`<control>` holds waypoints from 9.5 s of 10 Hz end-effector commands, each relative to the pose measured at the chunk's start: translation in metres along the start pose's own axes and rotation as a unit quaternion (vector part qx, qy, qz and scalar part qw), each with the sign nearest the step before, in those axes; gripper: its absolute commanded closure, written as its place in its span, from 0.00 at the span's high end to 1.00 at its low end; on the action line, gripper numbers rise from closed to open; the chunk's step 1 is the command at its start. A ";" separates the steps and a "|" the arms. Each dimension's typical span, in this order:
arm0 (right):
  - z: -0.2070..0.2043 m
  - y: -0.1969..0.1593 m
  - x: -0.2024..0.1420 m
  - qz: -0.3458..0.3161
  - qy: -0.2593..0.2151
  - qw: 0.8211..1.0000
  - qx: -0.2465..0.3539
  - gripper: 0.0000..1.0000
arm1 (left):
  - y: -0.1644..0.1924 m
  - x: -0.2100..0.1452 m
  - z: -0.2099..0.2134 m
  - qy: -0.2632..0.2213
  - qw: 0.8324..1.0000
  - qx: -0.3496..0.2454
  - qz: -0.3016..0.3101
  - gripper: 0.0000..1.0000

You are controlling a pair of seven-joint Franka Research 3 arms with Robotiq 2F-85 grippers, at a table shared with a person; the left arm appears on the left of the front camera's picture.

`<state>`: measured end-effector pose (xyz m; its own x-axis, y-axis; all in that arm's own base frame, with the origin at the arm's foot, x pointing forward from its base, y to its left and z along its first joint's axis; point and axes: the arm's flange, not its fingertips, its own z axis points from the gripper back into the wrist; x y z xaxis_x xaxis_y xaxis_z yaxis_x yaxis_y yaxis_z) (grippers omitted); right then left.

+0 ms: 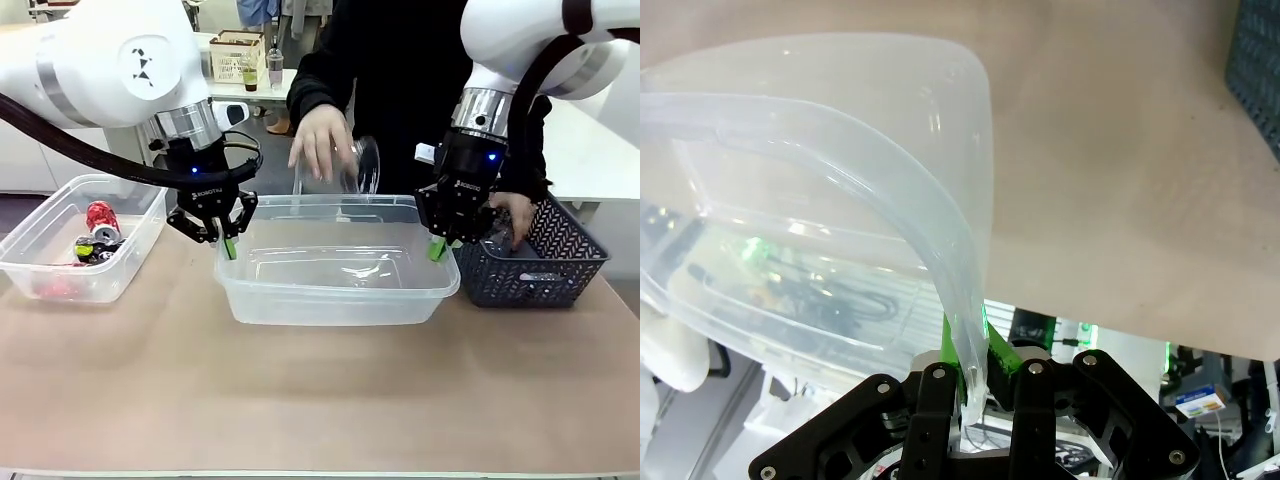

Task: Sort the waste into each basket.
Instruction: Offer the picked Organizing box to the human, then release the Organizing box you were holding.

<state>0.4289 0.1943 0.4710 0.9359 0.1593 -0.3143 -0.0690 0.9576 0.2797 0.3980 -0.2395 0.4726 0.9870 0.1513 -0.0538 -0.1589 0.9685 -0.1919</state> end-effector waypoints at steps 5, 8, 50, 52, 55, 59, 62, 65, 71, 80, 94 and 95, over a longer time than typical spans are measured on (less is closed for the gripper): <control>-0.002 0.001 -0.007 0.000 -0.003 1.000 0.001 0.00 | 0.003 0.000 0.003 -0.005 1.000 -0.007 0.008 0.00; -0.002 0.001 -0.007 0.000 -0.003 1.000 0.001 0.00 | 0.003 0.000 0.003 -0.005 1.000 -0.007 0.008 0.00; 0.048 0.010 0.116 -0.019 0.055 0.995 0.087 0.06 | 0.004 0.122 0.007 -0.024 0.999 0.024 0.027 0.04; 0.035 0.006 0.129 -0.017 0.061 0.994 0.085 0.06 | 0.005 0.138 -0.002 -0.001 0.999 0.020 0.033 0.04; 0.027 0.000 0.135 -0.010 0.040 0.997 0.065 0.06 | 0.008 0.130 -0.004 -0.002 1.000 0.019 0.018 0.04; 0.027 0.000 0.135 -0.010 0.040 0.997 0.065 0.06 | 0.008 0.130 -0.004 -0.002 1.000 0.019 0.018 0.04; 0.022 -0.005 0.139 -0.013 0.042 0.997 0.058 0.06 | 0.008 0.130 -0.004 -0.002 1.000 0.019 0.018 0.04; 0.036 -0.007 0.092 0.031 -0.046 0.996 0.065 0.61 | 0.001 0.120 0.008 -0.015 1.000 0.013 0.000 0.76; 0.052 -0.021 0.041 0.084 -0.265 0.956 0.096 1.00 | 0.028 0.073 0.049 -0.087 0.994 -0.055 -0.023 1.00; 0.063 -0.027 0.043 0.077 -0.317 0.942 0.078 1.00 | 0.036 0.072 0.044 -0.097 0.990 -0.082 -0.054 1.00; 0.098 -0.146 -0.183 0.055 -0.394 0.802 0.445 1.00 | 0.156 -0.055 0.121 -0.091 0.865 -0.477 -0.125 1.00; 0.098 -0.146 -0.183 0.055 -0.394 0.802 0.445 1.00 | 0.156 -0.055 0.121 -0.091 0.865 -0.477 -0.125 1.00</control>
<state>0.3031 -0.0143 0.5712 0.8827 -0.3451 0.3189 -0.1870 0.3647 0.9122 0.3164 -0.0668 0.5550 0.9633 0.0765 0.2572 0.2065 0.4003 -0.8928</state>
